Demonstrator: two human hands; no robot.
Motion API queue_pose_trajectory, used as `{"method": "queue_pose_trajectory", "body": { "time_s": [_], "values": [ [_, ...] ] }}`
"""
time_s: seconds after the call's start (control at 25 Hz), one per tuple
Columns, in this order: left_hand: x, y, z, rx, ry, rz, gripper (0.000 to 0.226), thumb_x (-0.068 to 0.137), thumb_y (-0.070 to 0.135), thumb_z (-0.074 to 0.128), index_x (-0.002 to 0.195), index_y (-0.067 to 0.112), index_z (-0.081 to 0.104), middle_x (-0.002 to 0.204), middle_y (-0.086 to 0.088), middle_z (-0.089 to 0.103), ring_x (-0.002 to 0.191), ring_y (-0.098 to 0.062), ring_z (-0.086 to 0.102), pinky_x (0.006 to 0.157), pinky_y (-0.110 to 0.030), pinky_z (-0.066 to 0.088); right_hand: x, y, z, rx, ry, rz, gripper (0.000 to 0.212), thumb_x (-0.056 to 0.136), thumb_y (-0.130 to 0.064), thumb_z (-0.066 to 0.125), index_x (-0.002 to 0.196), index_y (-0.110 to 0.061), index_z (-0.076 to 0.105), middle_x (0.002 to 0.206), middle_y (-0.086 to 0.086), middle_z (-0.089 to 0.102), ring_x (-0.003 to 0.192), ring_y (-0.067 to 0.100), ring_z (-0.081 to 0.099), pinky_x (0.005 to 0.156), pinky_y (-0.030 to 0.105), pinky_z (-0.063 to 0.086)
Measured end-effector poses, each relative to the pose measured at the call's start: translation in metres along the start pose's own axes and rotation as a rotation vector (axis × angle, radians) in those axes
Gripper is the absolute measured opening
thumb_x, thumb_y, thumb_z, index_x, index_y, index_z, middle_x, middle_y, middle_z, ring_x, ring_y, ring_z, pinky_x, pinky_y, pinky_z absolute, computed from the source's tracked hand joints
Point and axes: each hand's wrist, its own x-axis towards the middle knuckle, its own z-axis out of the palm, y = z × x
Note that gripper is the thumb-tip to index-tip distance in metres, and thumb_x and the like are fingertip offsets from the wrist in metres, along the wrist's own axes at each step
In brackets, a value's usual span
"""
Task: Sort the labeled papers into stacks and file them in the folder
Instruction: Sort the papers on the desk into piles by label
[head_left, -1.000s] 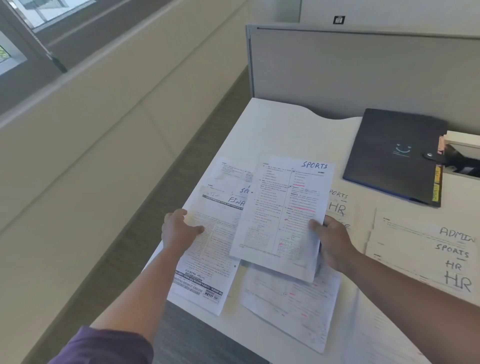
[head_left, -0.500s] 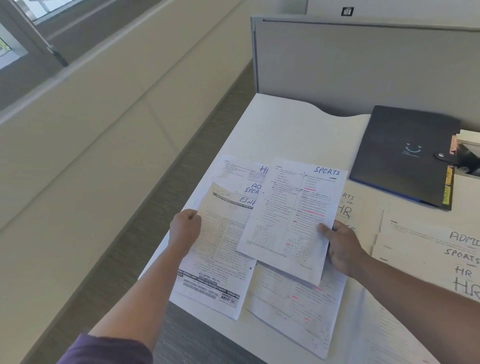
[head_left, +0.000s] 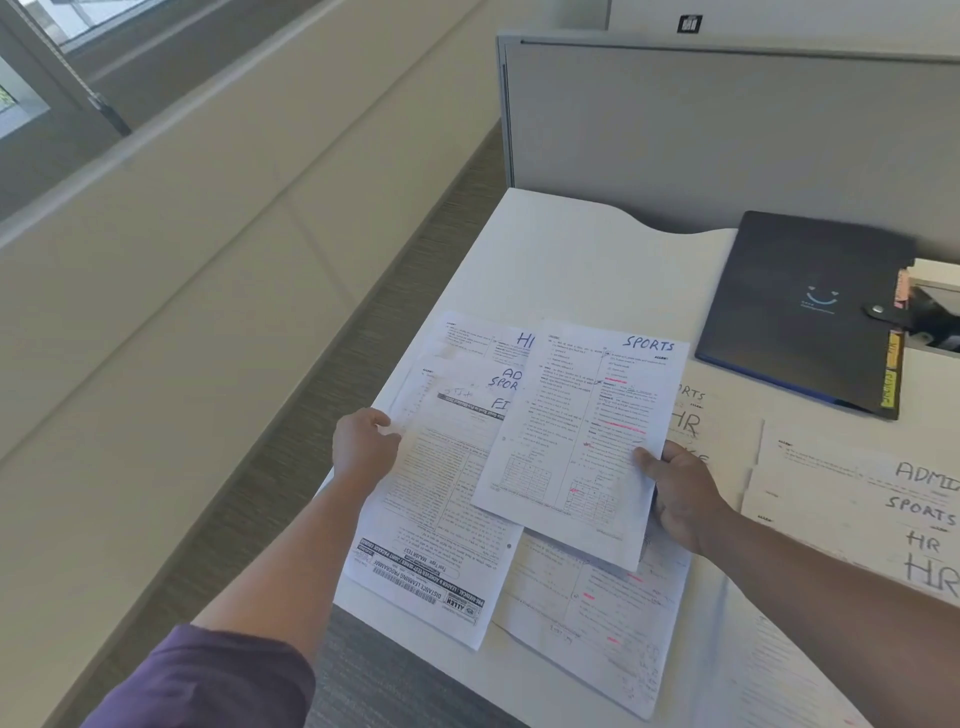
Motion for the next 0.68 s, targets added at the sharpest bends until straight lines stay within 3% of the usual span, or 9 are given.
{"method": "queue_pose_trajectory", "body": {
  "time_s": [0.2,0.32,0.48,0.56,0.68],
  "values": [
    [0.0063,-0.001,-0.0006,-0.018,-0.009,-0.035,0.029,0.089,0.015,0.081,0.113,0.012,0.066,0.122,-0.009,0.061,0.093,-0.022,0.058,0.071,-0.032,0.047,0.0014,0.0009,-0.0009,-0.005,0.006,0.006,0.023,0.104,-0.006,0.057,0.121,-0.012,0.071,0.12,0.008,0.076,0.113,0.035,0.069,0.092,0.049,0.056],
    [0.0095,-0.0019,-0.001,-0.037,-0.029,-0.073,0.025,0.09,0.014,0.08,0.111,0.013,0.066,0.114,-0.006,0.062,0.076,-0.012,0.056,0.057,-0.026,0.043,0.0009,0.001,-0.0005,-0.008,0.011,0.0,0.023,0.103,-0.006,0.057,0.121,-0.011,0.071,0.12,0.008,0.076,0.112,0.034,0.069,0.092,0.049,0.056],
    [0.0082,-0.0013,0.0004,0.017,-0.022,-0.038,0.028,0.09,0.018,0.08,0.113,0.011,0.065,0.113,-0.005,0.059,0.075,-0.005,0.049,0.054,-0.026,0.038,0.0009,0.0009,-0.0004,-0.005,0.011,0.002,0.025,0.104,-0.006,0.057,0.126,-0.009,0.069,0.123,0.009,0.074,0.114,0.035,0.069,0.097,0.053,0.055],
    [0.0064,-0.0008,0.0005,0.04,-0.011,-0.014,0.028,0.09,0.02,0.08,0.11,0.011,0.064,0.11,-0.003,0.058,0.076,-0.008,0.05,0.056,-0.027,0.04,0.0003,0.0004,-0.0006,0.001,0.008,0.0,0.024,0.103,-0.005,0.057,0.123,-0.01,0.07,0.121,0.008,0.075,0.112,0.034,0.069,0.094,0.048,0.056],
    [0.0057,0.0019,0.0,0.072,-0.037,-0.002,0.028,0.088,0.024,0.082,0.102,0.01,0.063,0.097,0.002,0.056,0.087,-0.021,0.055,0.074,-0.037,0.052,0.0006,0.0006,-0.0008,-0.003,0.008,-0.005,0.025,0.104,-0.005,0.056,0.124,-0.01,0.069,0.122,0.008,0.074,0.113,0.034,0.069,0.096,0.05,0.055]
  ]
}}
